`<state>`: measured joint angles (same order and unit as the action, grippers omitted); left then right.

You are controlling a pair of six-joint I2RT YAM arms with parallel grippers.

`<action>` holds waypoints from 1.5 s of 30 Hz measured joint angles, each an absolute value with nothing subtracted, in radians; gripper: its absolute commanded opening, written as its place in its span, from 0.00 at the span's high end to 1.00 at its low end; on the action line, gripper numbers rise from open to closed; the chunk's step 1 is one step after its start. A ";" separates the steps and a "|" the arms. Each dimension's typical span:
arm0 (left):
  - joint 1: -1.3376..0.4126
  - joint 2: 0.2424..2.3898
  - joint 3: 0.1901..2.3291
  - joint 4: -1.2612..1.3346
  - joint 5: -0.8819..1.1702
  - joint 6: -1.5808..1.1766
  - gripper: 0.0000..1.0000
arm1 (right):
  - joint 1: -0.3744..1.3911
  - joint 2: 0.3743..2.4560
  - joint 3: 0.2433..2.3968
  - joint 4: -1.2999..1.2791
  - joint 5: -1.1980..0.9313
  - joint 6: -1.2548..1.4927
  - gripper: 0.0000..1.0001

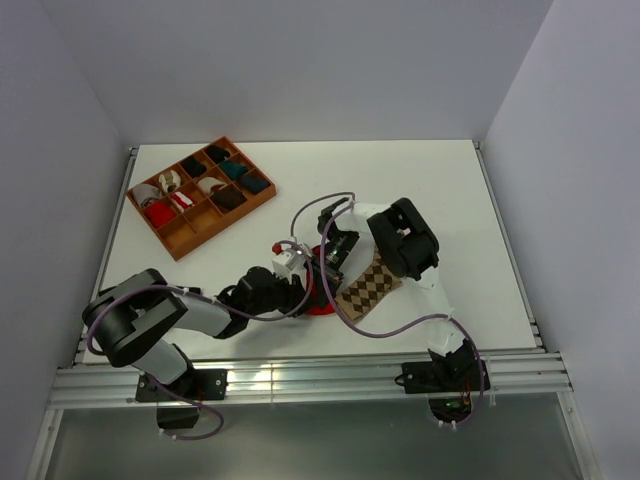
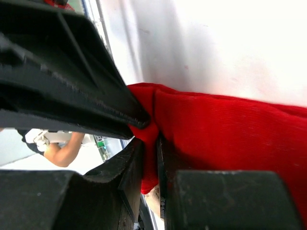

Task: Roll the socks
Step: Roll the sock at the center of the board.

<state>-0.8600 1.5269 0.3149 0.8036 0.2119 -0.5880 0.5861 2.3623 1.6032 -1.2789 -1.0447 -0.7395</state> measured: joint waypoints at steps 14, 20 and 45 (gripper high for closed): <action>-0.895 1.604 0.451 0.660 0.178 -0.588 1.00 | 0.566 2.274 1.560 -1.221 -0.979 -0.643 0.46; -0.901 1.604 0.506 0.553 0.146 -0.592 1.00 | 0.554 2.190 1.502 -1.119 -0.941 -0.615 0.46; -0.831 1.643 0.667 0.263 0.218 -0.642 1.00 | 0.366 1.883 1.139 -0.884 -0.678 -0.497 0.50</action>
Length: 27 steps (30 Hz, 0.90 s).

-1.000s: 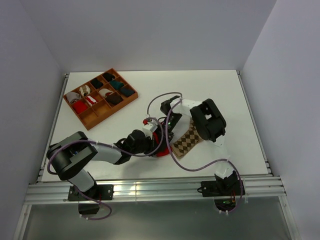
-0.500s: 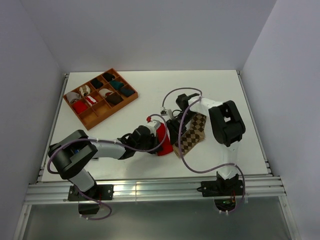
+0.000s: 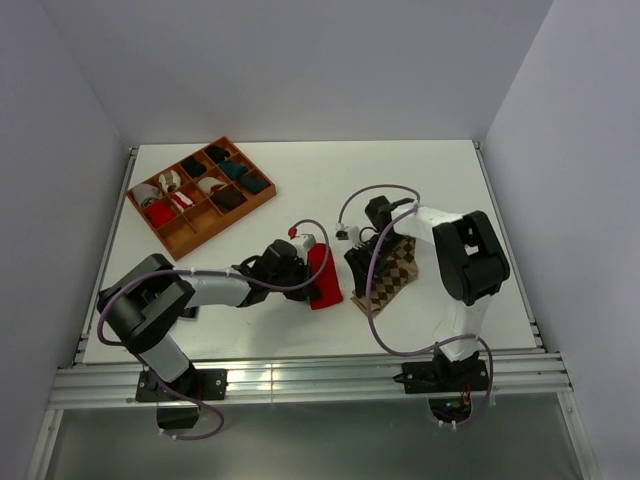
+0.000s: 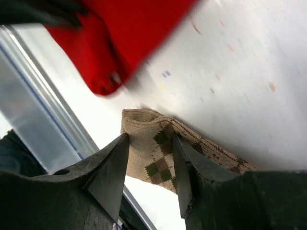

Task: Roll the socks
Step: Roll the sock at the center of the board.

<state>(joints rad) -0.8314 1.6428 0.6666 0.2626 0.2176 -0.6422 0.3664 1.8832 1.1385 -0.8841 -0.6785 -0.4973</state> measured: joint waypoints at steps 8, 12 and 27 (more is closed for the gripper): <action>-0.748 1.648 0.705 0.139 0.328 -0.636 1.00 | 0.324 1.777 1.061 -0.850 -0.545 -0.516 0.49; -0.729 1.681 0.755 0.072 0.378 -0.642 1.00 | 0.321 1.716 1.037 -0.828 -0.508 -0.560 0.49; -0.688 1.866 0.939 -0.114 0.644 -0.696 1.00 | 0.588 1.378 0.850 -0.527 -0.538 -0.693 0.44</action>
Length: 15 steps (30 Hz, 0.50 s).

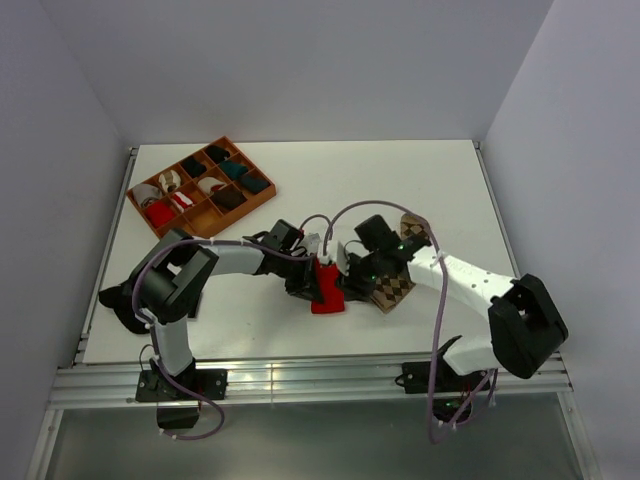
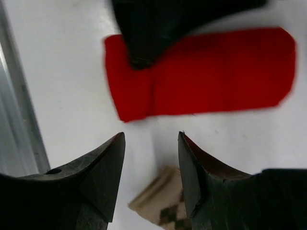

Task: Roll the socks
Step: Roll the sock at the center of the board.

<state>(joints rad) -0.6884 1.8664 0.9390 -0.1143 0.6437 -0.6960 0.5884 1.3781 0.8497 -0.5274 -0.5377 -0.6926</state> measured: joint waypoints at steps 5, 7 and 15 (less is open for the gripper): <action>-0.680 1.887 0.956 -0.145 0.678 -0.701 1.00 | 0.747 1.348 0.772 -0.453 -0.495 -0.698 0.42; -0.679 1.892 0.956 -0.152 0.691 -0.702 1.00 | 0.779 1.348 0.759 -0.430 -0.473 -0.701 0.42; -0.677 1.897 0.956 -0.163 0.711 -0.704 1.00 | 0.866 1.380 0.746 -0.353 -0.379 -0.706 0.40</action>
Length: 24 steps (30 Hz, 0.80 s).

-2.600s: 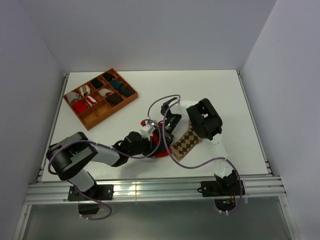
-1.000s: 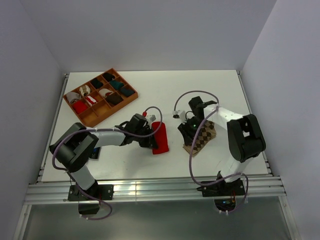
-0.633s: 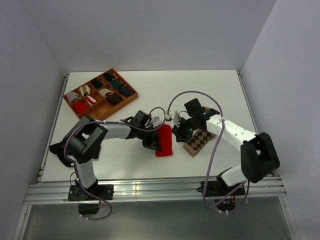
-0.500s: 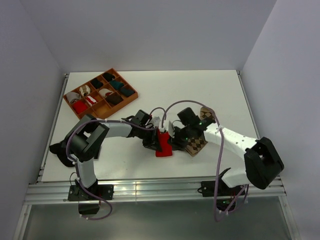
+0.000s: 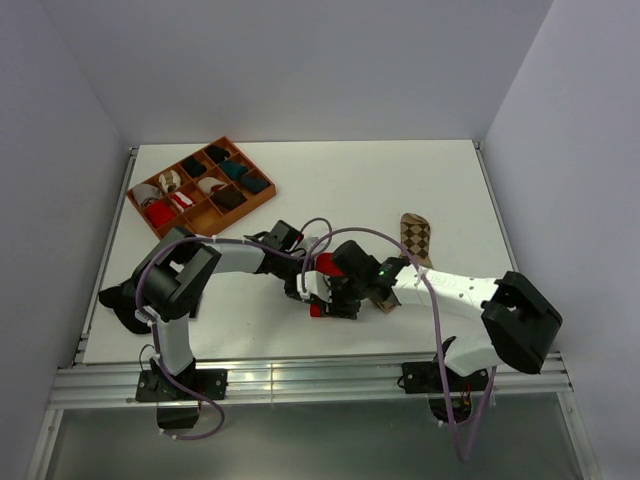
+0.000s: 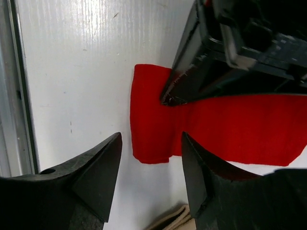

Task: Roll the socks
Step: Roll the sock at the center of the board.

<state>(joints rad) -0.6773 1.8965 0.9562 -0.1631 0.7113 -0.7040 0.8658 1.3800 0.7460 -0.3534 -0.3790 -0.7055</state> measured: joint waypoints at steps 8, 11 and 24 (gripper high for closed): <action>-0.675 1.903 0.960 -0.167 0.719 -0.710 1.00 | 0.944 1.432 0.743 -0.340 -0.296 -0.710 0.43; -0.675 1.903 0.960 -0.167 0.720 -0.722 0.99 | 0.965 1.467 0.743 -0.332 -0.255 -0.715 0.53; -0.665 1.805 0.734 0.120 0.702 -0.994 0.83 | 0.904 1.483 0.743 -0.328 -0.333 -0.731 0.83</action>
